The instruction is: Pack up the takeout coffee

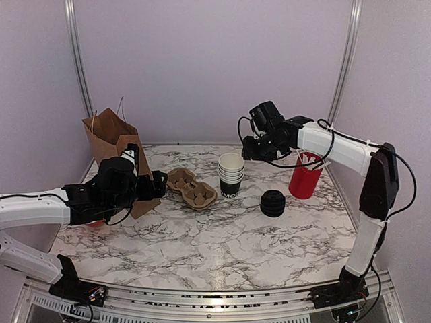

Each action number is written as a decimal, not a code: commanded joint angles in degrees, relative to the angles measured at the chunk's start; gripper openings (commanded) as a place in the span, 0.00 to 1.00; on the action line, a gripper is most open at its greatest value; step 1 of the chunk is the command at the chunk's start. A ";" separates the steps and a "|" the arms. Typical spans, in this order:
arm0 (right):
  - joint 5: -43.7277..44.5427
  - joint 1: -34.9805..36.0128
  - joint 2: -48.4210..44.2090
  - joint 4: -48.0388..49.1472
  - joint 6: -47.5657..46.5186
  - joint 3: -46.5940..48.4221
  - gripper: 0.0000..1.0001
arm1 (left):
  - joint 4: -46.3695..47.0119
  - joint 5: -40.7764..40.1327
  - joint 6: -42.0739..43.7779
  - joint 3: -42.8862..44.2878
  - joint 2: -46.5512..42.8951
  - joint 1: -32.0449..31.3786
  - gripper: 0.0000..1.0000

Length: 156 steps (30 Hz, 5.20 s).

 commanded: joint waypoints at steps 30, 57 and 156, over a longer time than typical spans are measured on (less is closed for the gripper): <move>-5.25 -0.21 7.79 -3.92 2.60 8.91 0.11 | -0.66 2.65 4.48 4.20 3.38 0.53 0.99; -5.95 -0.27 2.41 -5.32 2.58 16.48 0.00 | -0.47 3.69 4.15 4.49 4.95 1.15 0.99; 4.22 2.95 -20.42 -0.34 -1.82 -29.24 0.65 | 2.26 10.07 -5.06 5.50 3.78 7.12 0.99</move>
